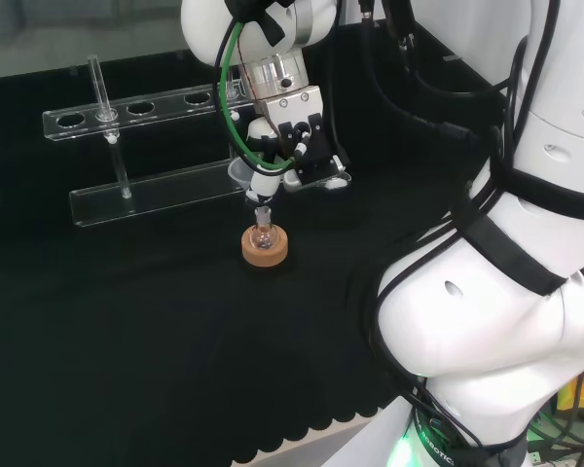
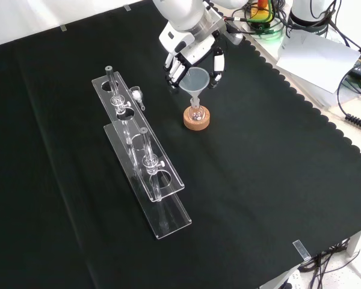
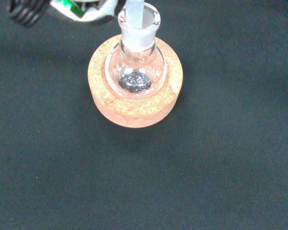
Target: Place the funnel on the round-bottom flask.
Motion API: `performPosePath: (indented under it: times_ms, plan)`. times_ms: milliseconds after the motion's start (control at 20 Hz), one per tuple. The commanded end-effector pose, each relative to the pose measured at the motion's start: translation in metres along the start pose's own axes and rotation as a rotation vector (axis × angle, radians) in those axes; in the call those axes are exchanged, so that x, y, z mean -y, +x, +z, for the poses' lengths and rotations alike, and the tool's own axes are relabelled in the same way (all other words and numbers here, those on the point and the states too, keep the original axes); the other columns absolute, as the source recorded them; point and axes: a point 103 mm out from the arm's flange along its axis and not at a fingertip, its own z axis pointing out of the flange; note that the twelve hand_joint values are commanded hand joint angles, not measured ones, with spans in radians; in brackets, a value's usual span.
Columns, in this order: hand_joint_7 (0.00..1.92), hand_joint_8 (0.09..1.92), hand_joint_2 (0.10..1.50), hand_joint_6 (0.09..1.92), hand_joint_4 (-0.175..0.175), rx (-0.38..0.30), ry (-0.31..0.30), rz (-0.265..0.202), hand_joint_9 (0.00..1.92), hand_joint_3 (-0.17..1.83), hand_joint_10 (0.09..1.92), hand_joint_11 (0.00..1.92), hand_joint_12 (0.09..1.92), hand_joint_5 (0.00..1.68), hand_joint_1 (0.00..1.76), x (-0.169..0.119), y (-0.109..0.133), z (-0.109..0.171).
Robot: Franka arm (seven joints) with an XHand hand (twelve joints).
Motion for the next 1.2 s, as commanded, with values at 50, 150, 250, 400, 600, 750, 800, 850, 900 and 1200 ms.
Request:
performPosePath:
  times_ms: [50, 150, 250, 400, 600, 750, 800, 850, 900, 1200]
  plan:
    - [0.43, 0.67, 0.81, 0.83, -0.022, 0.000, 0.003, -0.007, 0.90, 0.74, 0.46, 0.55, 1.31, 0.61, 0.90, 0.0011, 0.0007, 0.0023]
    - [0.43, 0.67, 0.81, 0.83, -0.023, 0.001, 0.003, -0.008, 0.90, 0.74, 0.46, 0.55, 1.31, 0.61, 0.90, 0.0015, 0.0007, 0.0033]
    - [0.43, 0.67, 0.81, 0.83, -0.023, 0.000, 0.003, -0.009, 0.90, 0.74, 0.46, 0.55, 1.31, 0.61, 0.90, 0.0016, 0.0008, 0.0039]
    - [0.42, 0.67, 0.81, 0.82, -0.024, -0.001, 0.004, -0.007, 0.88, 0.74, 0.46, 0.54, 1.31, 0.60, 0.90, 0.0021, 0.0019, 0.0058]
    - [0.39, 0.67, 0.78, 0.80, -0.035, 0.001, 0.006, -0.003, 0.82, 0.74, 0.47, 0.49, 1.33, 0.54, 0.87, 0.0021, 0.0019, 0.0070]
    - [0.36, 0.69, 0.77, 0.76, -0.043, 0.006, -0.001, 0.003, 0.79, 0.75, 0.50, 0.46, 1.35, 0.50, 0.85, 0.0012, 0.0022, 0.0068]
    - [0.35, 0.69, 0.77, 0.75, -0.045, 0.008, -0.004, 0.004, 0.78, 0.75, 0.50, 0.46, 1.35, 0.49, 0.85, 0.0011, 0.0023, 0.0067]
    - [0.35, 0.69, 0.77, 0.75, -0.046, 0.010, -0.006, 0.006, 0.78, 0.75, 0.51, 0.46, 1.35, 0.48, 0.85, 0.0008, 0.0022, 0.0061]
    - [0.35, 0.70, 0.77, 0.74, -0.047, 0.010, -0.006, 0.007, 0.77, 0.75, 0.52, 0.46, 1.35, 0.48, 0.85, 0.0003, 0.0020, 0.0054]
    - [0.34, 0.70, 0.76, 0.71, -0.051, 0.007, -0.010, 0.009, 0.75, 0.74, 0.54, 0.45, 1.35, 0.47, 0.84, -0.0014, 0.0007, 0.0043]
